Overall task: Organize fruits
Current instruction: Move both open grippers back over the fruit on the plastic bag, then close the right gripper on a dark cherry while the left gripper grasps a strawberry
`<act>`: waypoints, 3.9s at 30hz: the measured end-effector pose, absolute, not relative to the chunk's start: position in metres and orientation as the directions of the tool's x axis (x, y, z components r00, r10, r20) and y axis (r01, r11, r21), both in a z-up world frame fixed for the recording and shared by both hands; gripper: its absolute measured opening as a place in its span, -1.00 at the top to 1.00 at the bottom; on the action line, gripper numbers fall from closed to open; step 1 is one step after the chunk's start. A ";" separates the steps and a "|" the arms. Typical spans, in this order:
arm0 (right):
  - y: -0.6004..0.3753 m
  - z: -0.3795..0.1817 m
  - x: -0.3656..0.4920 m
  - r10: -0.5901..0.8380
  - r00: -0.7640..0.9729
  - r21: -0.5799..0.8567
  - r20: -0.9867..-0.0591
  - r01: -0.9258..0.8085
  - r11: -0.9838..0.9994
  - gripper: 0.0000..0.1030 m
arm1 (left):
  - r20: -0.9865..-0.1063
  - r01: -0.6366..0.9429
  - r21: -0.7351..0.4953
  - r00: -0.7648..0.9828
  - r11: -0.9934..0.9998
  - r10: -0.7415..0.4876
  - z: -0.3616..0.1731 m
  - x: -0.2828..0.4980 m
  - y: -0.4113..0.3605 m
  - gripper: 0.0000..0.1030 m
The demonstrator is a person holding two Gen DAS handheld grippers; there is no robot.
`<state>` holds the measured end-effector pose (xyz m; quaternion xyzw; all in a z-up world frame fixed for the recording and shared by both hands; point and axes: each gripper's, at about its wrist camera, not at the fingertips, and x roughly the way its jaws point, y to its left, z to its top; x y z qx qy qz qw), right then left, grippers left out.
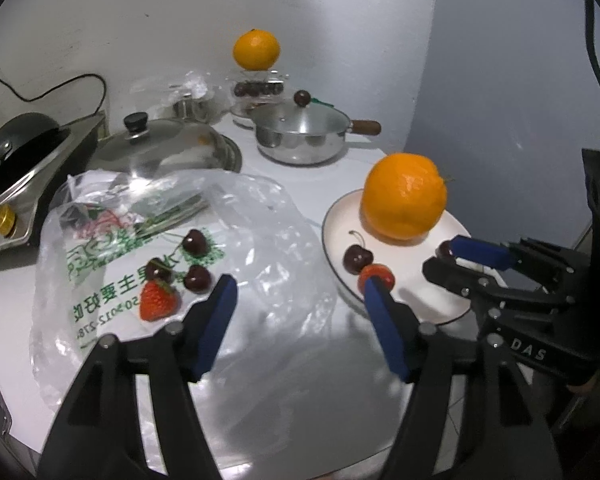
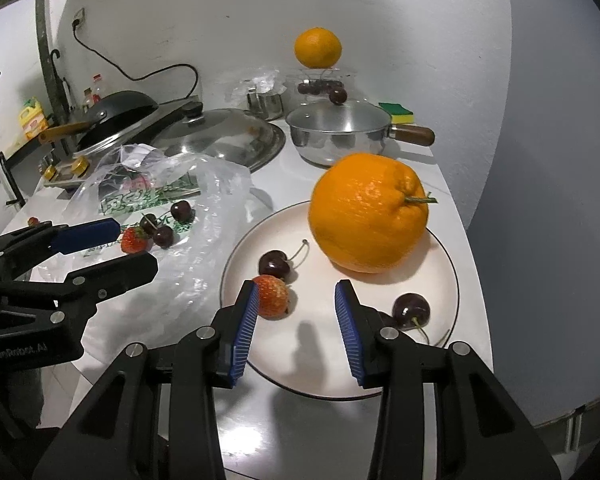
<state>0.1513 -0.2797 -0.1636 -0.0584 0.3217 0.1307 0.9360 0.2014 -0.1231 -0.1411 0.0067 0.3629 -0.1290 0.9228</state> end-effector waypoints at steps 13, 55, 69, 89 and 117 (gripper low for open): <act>-0.251 -0.160 0.148 0.225 0.754 -0.042 -0.618 -0.317 0.947 0.18 | -0.650 0.193 -0.110 0.729 0.975 -0.217 -0.135 0.193 -0.092 -0.31; -0.155 -0.175 0.172 0.293 0.683 -0.076 -0.669 -0.456 0.887 0.18 | -0.663 0.041 -0.167 0.735 0.985 -0.143 -0.156 0.195 -0.001 -0.31; -0.136 -0.185 0.195 0.307 0.653 -0.070 -0.692 -0.484 0.872 0.18 | -0.684 0.024 -0.164 0.718 0.986 -0.132 -0.168 0.213 0.009 -0.31; -0.116 -0.209 0.237 0.316 0.601 -0.054 -0.734 -0.515 0.855 0.18 | -0.701 -0.003 -0.144 0.706 0.990 -0.100 -0.182 0.237 0.022 -0.31; -0.098 -0.224 0.263 0.335 0.554 -0.029 -0.762 -0.546 0.837 0.24 | -0.718 -0.001 -0.156 0.687 0.988 -0.112 -0.193 0.245 0.028 -0.31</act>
